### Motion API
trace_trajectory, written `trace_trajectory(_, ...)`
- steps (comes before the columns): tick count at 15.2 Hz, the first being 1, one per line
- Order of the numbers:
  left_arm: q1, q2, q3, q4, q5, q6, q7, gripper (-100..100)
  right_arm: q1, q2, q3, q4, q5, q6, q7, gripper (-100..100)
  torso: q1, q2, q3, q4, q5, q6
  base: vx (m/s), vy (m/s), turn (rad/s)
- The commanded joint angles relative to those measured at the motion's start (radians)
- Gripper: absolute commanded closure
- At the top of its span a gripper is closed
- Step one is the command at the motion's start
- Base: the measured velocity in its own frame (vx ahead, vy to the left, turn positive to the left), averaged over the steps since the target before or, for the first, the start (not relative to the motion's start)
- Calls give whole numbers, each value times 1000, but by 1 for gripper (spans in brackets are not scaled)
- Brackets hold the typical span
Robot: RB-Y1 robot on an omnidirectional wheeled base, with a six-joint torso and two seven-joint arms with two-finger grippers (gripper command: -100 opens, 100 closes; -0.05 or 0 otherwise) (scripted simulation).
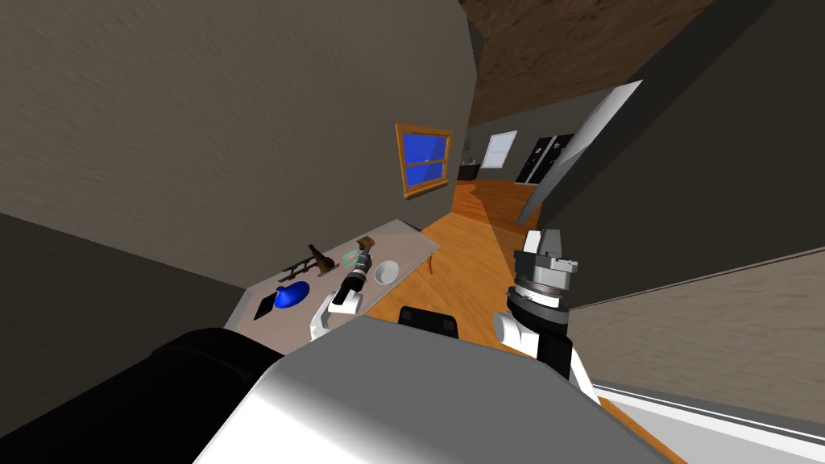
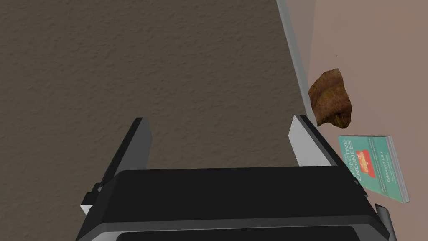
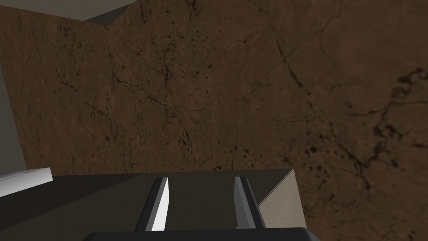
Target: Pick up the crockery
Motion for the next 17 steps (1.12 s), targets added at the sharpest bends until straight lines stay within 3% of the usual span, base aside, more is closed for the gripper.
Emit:
trace_trajectory(1,0,2,4,3,4,32,-1,-100,0,0,0,0,0,0,0,0,0,0,0,0,0,0,9,5,-17)
trace_trajectory(8,-2,-7,40,91,45,190,-9,-100,0,0,0,0,0,0,0,0,0,0,0,0,0,0,14,4,-97)
trace_trajectory(17,-5,-25,67,156,76,335,-14,-100,0,0,0,0,0,0,0,0,0,0,0,0,0,0,15,5,-75)
